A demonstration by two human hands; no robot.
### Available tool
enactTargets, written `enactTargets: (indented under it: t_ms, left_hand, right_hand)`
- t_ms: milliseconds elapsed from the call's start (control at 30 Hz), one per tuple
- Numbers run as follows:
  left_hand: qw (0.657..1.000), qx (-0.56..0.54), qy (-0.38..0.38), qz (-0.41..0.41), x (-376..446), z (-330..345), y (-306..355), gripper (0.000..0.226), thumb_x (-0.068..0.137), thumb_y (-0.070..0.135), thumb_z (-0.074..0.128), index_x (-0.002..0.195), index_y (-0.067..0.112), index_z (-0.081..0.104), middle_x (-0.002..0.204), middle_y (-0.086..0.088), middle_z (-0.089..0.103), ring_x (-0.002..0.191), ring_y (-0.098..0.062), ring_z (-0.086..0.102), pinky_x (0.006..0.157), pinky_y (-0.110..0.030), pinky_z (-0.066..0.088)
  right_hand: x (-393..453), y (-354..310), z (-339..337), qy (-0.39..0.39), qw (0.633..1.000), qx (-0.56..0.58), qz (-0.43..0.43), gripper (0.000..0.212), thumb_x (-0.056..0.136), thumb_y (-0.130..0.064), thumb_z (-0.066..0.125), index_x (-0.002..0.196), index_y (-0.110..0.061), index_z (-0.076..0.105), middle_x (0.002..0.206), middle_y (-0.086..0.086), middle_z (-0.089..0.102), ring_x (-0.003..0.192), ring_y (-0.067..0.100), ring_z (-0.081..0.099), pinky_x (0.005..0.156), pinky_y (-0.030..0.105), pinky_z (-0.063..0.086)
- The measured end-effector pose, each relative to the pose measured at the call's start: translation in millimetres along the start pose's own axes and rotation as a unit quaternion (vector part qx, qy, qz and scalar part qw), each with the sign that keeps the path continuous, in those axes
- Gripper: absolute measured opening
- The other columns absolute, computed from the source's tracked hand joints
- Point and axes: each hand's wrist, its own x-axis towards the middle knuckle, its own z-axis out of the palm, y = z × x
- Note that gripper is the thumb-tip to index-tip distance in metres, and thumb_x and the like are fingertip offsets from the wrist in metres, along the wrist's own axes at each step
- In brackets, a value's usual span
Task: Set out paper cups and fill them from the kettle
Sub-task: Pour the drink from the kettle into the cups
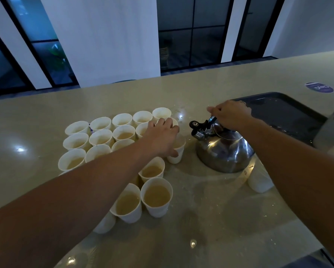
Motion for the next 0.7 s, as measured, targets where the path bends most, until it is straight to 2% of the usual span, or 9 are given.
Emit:
enactTargets:
  t_ms: [133, 200, 300, 367, 500, 567, 700]
  left_hand:
    - [0.997, -0.069, -0.041, -0.016, -4, -5, -6, 0.1, 0.069, 0.078, 0.064, 0.151, 0.035, 0.024, 0.149, -0.004, 0.032, 0.137, -0.028, 0.029, 0.109, -0.053, 0.025]
    - [0.989, -0.138, -0.022, -0.045, -2, -13, -11, 0.09, 0.075, 0.078, 0.057, 0.15, 0.038, 0.027, 0.149, -0.002, 0.037, 0.138, -0.028, 0.032, 0.109, -0.055, 0.024]
    - [0.98, -0.18, 0.038, -0.08, 9, -20, -25, 0.058, 0.089, 0.057, 0.056, 0.141, 0.034, 0.045, 0.133, 0.004, 0.058, 0.126, -0.024, 0.049, 0.103, -0.049, 0.029]
    - [0.984, -0.16, 0.031, -0.077, 15, -18, -31, 0.043, 0.092, 0.042, 0.059, 0.134, 0.031, 0.055, 0.12, 0.006, 0.066, 0.116, -0.021, 0.056, 0.1, -0.045, 0.033]
    - [0.993, -0.107, 0.003, -0.052, 18, -5, -26, 0.035, 0.089, 0.033, 0.067, 0.122, 0.021, 0.066, 0.106, 0.0, 0.07, 0.095, -0.02, 0.064, 0.085, -0.037, 0.051]
    - [0.993, -0.101, 0.004, -0.054, 21, 3, -22, 0.03, 0.088, 0.023, 0.068, 0.117, 0.017, 0.067, 0.101, -0.002, 0.071, 0.087, -0.021, 0.067, 0.078, -0.036, 0.057]
    - [0.994, -0.092, 0.011, -0.053, 27, 14, -18, 0.026, 0.085, 0.004, 0.065, 0.109, 0.015, 0.069, 0.098, -0.006, 0.069, 0.086, -0.024, 0.067, 0.068, -0.033, 0.053]
  right_hand:
    - [-2, -2, -1, -0.004, 1.0, 0.003, 0.006, 0.059, 0.098, -0.065, 0.031, 0.105, -0.021, 0.07, 0.1, 0.009, 0.058, 0.107, 0.032, 0.052, 0.101, 0.05, 0.038]
    - [-2, -2, -1, -0.002, 1.0, -0.002, 0.008, 0.059, 0.099, -0.064, 0.031, 0.104, -0.02, 0.069, 0.1, 0.009, 0.057, 0.108, 0.033, 0.05, 0.1, 0.049, 0.037]
    - [-3, -3, -1, 0.001, 1.0, -0.006, 0.014, 0.058, 0.099, -0.064, 0.03, 0.099, -0.019, 0.068, 0.1, 0.011, 0.059, 0.1, 0.03, 0.048, 0.097, 0.048, 0.038]
    - [-4, -5, -1, 0.004, 1.0, -0.007, 0.016, 0.056, 0.1, -0.06, 0.031, 0.096, -0.017, 0.067, 0.099, 0.011, 0.059, 0.095, 0.028, 0.046, 0.095, 0.047, 0.039]
    - [-7, -9, -4, 0.001, 0.999, -0.022, 0.023, 0.053, 0.101, -0.056, 0.031, 0.099, -0.016, 0.066, 0.099, 0.01, 0.053, 0.098, 0.029, 0.045, 0.094, 0.047, 0.036]
    - [-7, -10, -5, -0.001, 0.999, -0.025, 0.026, 0.053, 0.102, -0.055, 0.031, 0.1, -0.015, 0.066, 0.098, 0.01, 0.052, 0.097, 0.029, 0.043, 0.093, 0.046, 0.036]
    - [-7, -9, -5, 0.004, 0.999, -0.028, 0.024, 0.051, 0.102, -0.055, 0.031, 0.101, -0.017, 0.066, 0.099, 0.01, 0.052, 0.095, 0.027, 0.04, 0.092, 0.046, 0.036]
